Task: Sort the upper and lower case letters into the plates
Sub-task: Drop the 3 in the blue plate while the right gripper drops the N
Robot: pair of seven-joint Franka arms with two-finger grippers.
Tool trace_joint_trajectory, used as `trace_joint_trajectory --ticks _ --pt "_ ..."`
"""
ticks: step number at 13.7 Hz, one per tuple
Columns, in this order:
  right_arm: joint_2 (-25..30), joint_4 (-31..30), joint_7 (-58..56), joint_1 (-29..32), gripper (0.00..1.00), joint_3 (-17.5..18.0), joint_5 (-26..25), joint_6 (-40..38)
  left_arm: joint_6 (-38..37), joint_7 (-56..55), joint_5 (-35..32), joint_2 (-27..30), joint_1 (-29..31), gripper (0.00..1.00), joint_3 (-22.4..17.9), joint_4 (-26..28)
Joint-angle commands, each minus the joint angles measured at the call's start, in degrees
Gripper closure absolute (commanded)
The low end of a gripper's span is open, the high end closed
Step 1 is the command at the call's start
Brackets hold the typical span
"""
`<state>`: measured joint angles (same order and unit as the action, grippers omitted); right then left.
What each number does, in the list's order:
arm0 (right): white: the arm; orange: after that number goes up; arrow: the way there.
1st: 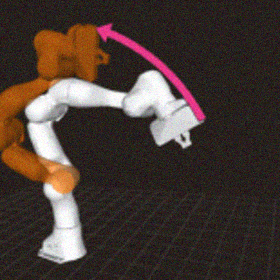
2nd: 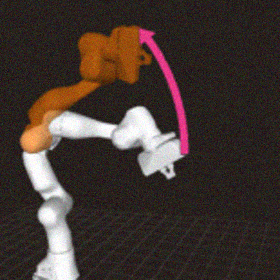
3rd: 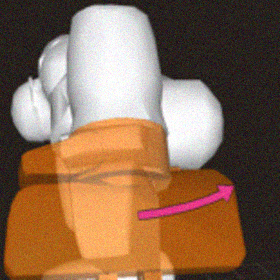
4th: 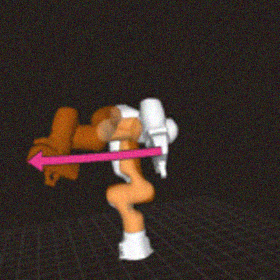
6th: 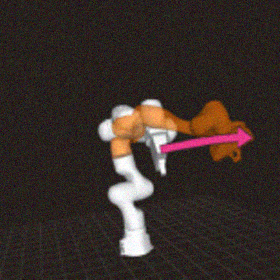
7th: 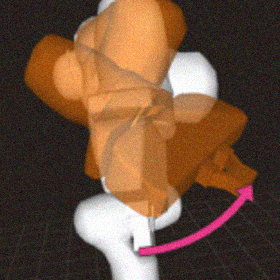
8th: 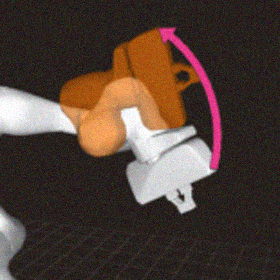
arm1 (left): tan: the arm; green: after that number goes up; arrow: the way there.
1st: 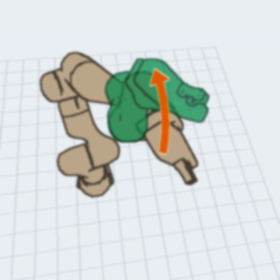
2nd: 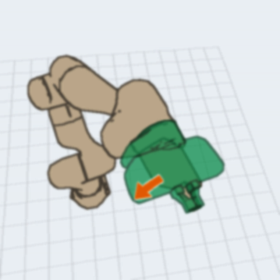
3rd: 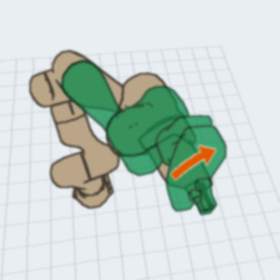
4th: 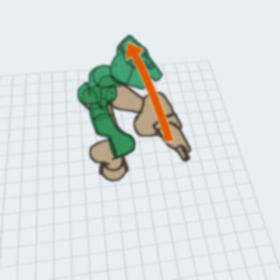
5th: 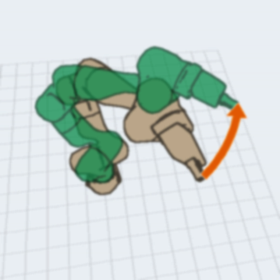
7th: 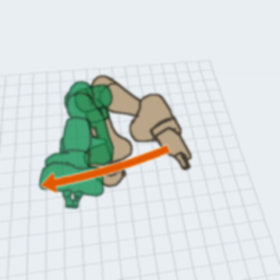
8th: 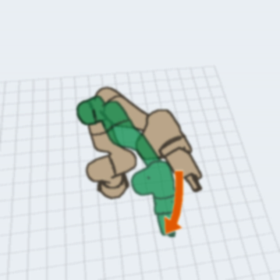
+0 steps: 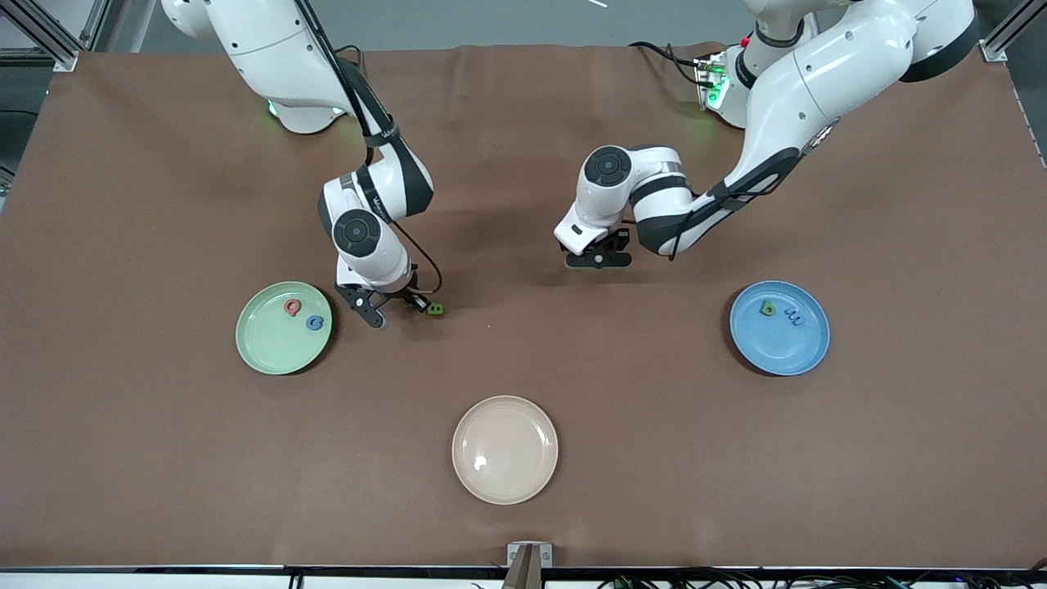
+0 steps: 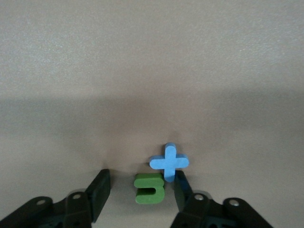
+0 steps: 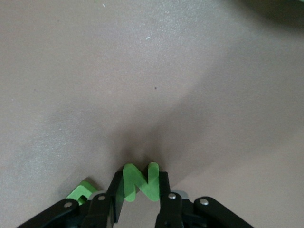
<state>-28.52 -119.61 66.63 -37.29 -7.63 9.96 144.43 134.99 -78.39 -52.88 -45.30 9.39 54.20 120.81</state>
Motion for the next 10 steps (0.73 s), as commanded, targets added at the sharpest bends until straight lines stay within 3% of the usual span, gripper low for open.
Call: trace_joint_trajectory --ticks 1,5,7,10 --pt "0.0 -1.1 0.5 -0.3 1.0 -0.3 0.0 0.0 0.5 1.1 -0.3 -0.1 0.0 0.47 -0.7 0.4" --pt "3.6 6.0 -8.2 3.6 1.0 -2.5 -0.2 -14.3 0.5 0.8 0.1 -0.8 0.0 0.56 -0.7 0.4" --pt "5.3 9.1 -18.9 9.0 1.0 -3.1 -0.2 -21.2 0.5 0.4 0.5 -1.1 0.0 0.6 -0.7 0.3" --pt "8.3 9.0 -36.0 17.1 1.0 -3.6 -0.2 -25.0 0.5 0.1 0.6 -1.3 -0.1 0.68 -0.7 0.3"
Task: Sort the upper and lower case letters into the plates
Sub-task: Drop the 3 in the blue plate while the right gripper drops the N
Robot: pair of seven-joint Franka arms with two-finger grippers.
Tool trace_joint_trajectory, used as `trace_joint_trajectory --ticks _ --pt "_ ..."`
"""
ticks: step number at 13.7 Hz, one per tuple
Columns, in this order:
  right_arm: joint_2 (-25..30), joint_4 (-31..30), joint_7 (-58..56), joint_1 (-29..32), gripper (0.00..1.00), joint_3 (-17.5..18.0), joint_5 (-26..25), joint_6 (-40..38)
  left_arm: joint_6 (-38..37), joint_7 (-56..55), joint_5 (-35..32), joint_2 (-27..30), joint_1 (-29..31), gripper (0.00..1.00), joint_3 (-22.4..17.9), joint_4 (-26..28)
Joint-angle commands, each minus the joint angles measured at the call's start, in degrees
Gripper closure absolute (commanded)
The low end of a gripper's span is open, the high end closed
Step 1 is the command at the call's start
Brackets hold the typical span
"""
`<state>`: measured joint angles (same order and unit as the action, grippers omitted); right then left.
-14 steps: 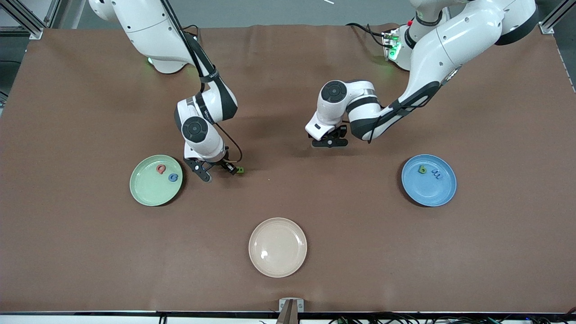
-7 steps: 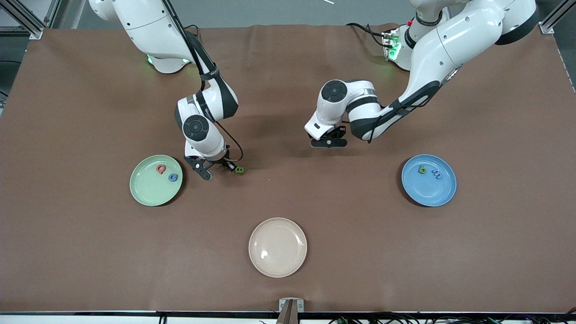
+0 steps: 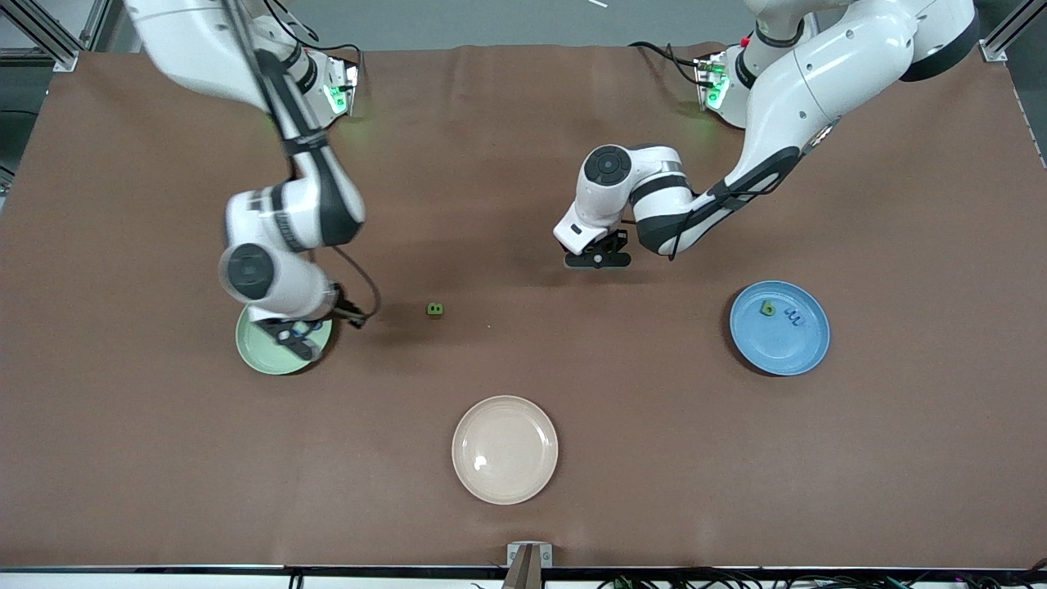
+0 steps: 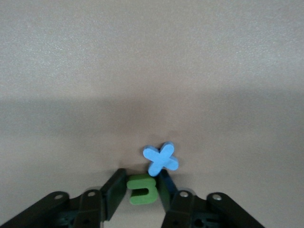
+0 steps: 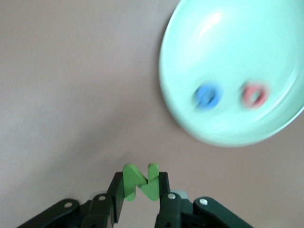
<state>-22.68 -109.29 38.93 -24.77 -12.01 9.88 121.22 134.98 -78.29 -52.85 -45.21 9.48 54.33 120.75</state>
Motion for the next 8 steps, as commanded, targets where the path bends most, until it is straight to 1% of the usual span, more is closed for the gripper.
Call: trace_joint_trajectory --ticks 1,3,4,8 --pt "2.8 -1.5 -12.6 6.8 1.0 0.8 -0.2 -1.9 0.5 -0.1 0.6 -1.4 -0.2 0.72 -0.8 0.4" --pt "2.6 -2.4 -19.6 11.1 1.0 0.6 -0.6 -1.1 0.5 -0.2 0.6 -1.4 -0.2 0.81 -0.8 0.4" --pt "2.4 -3.2 -21.3 12.2 1.0 0.6 -0.6 0.1 0.5 0.0 0.6 -1.3 -0.2 0.84 -0.8 0.3" --pt "1.8 -7.4 -27.2 14.4 0.99 0.6 -0.6 8.3 -0.2 0.5 0.6 0.7 1.4 0.84 0.0 -0.1"
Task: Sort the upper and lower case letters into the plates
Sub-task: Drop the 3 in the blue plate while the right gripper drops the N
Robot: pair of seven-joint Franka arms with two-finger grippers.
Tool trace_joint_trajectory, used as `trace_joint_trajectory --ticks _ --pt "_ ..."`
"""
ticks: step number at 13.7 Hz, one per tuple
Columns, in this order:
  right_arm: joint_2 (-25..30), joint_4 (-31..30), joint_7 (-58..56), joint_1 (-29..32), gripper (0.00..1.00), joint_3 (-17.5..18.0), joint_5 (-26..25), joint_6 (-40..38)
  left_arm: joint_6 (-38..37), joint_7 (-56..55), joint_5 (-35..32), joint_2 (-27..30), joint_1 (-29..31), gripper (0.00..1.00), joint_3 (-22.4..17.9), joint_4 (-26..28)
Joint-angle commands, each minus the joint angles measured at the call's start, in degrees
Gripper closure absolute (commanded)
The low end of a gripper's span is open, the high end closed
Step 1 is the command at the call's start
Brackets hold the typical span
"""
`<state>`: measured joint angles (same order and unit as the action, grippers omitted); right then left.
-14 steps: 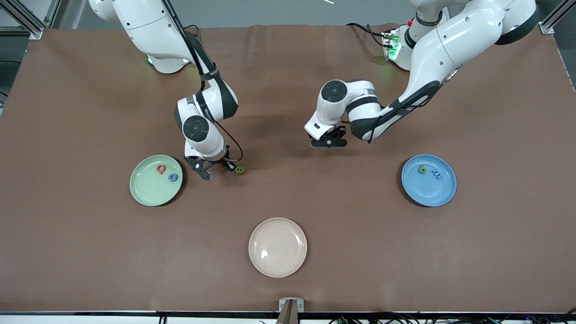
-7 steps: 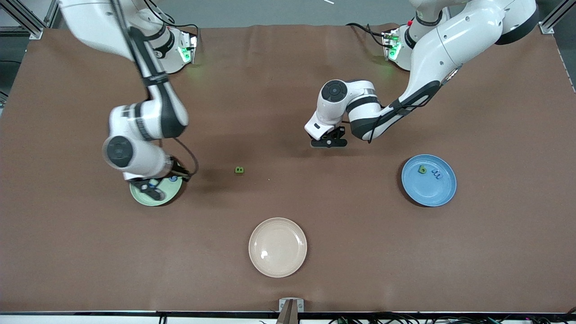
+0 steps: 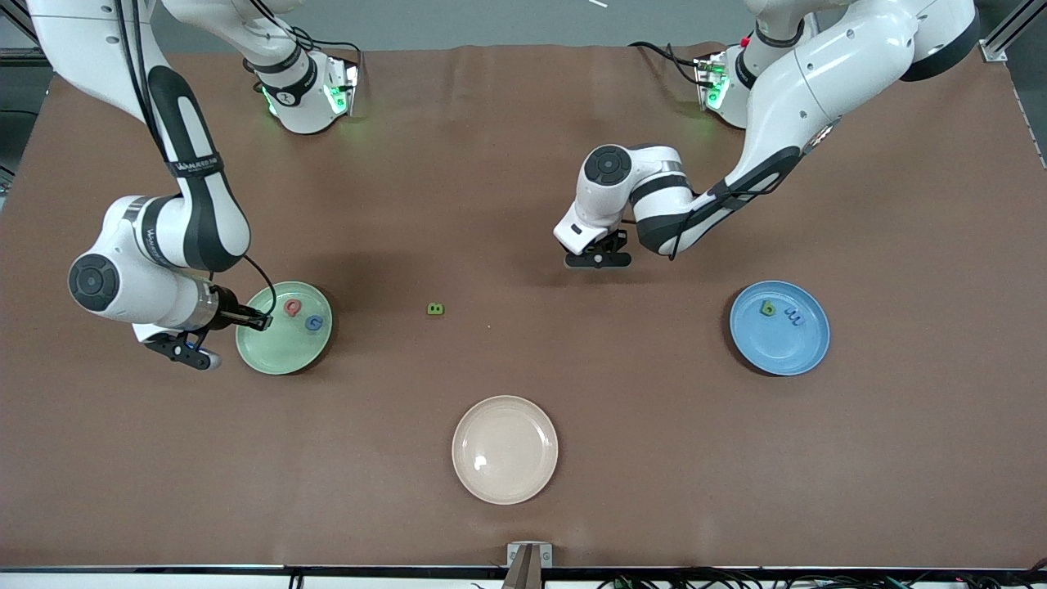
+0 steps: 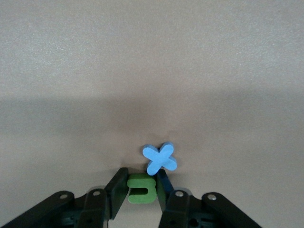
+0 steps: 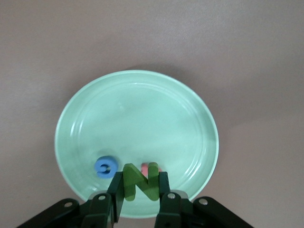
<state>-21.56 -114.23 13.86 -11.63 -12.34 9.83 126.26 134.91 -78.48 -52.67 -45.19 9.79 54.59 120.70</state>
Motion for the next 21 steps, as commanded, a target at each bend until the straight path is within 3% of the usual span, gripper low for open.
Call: trace_joint_trajectory --ticks 1,5,8,14,15,17,21 --pt "-0.1 -3.0 -3.5 2.2 0.99 1.0 -0.6 4.6 -0.6 0.8 0.4 1.1 2.6 0.85 0.9 -0.1" --pt "-2.8 -3.1 -4.5 2.7 0.98 1.0 -0.5 6.7 -6.0 4.1 0.5 1.1 13.9 0.87 10.7 -0.9" --pt "-4.5 -3.2 -4.5 2.8 0.97 1.0 -0.4 8.3 -10.1 10.7 0.4 1.2 22.4 0.88 15.2 -0.7" --pt "-6.0 -3.1 -4.3 2.7 0.92 1.1 0.0 8.8 -13.2 25.3 -0.2 1.2 36.3 0.87 16.4 0.1" --pt "-6.1 -3.1 -4.3 2.7 0.77 1.1 0.0 8.8 -13.4 28.5 -0.3 1.2 38.5 0.87 16.2 0.1" --pt "-6.1 -2.9 -4.0 2.7 0.0 1.1 0.1 8.7 -13.4 37.0 -0.6 1.0 43.2 0.87 14.7 -0.3" --pt "-4.3 1.4 1.8 0.3 0.0 1.4 0.1 0.1 -12.9 48.9 -2.1 0.6 46.5 0.87 8.4 -2.0"
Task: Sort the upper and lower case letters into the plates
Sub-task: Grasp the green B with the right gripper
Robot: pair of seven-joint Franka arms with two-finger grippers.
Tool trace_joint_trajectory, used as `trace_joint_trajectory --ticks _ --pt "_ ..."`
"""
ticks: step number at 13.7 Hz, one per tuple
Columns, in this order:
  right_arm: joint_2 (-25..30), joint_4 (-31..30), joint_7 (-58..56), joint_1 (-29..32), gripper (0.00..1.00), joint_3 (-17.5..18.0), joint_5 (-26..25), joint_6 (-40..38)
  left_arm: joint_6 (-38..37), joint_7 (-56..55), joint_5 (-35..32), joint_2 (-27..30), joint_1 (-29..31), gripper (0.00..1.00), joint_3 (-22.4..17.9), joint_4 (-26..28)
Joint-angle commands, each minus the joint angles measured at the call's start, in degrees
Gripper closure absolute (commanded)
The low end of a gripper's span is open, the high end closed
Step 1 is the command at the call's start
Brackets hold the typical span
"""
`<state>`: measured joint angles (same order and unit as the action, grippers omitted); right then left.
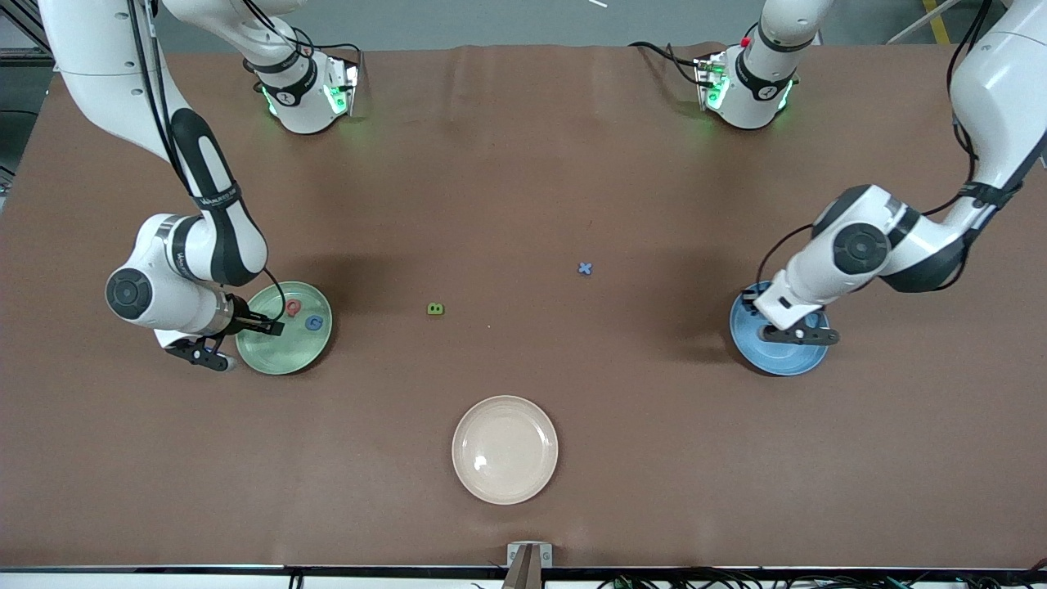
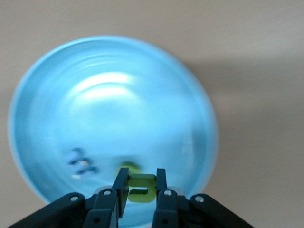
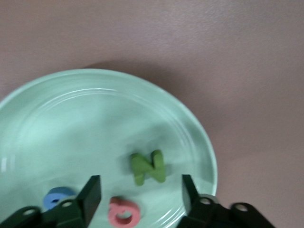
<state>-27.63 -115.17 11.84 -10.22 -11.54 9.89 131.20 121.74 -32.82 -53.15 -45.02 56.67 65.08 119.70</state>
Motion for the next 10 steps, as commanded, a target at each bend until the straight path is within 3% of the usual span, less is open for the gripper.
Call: trace_joint_trajectory --ticks 1,4,7,10 --pt "2.1 3.8 6.8 -2.6 0.0 0.6 0.0 -7.4 1.0 4.3 -1.9 0.1 -0.5 0.87 -3.5 -2.3" --pt "3.1 5.5 23.2 -11.5 0.0 0.6 0.2 -9.0 1.5 7.7 -1.9 -0.5 -1.0 0.87 -5.0 -4.3" --pt "1.6 5.0 38.4 -20.9 0.0 0.6 0.3 -1.4 1.7 7.5 -1.9 -1.0 -3.7 0.87 -6.5 -6.2" --pt "-1.8 5.0 41.4 -26.6 0.0 0.7 0.5 5.1 1.9 6.0 -1.7 -1.0 -8.2 0.87 -9.1 -7.5"
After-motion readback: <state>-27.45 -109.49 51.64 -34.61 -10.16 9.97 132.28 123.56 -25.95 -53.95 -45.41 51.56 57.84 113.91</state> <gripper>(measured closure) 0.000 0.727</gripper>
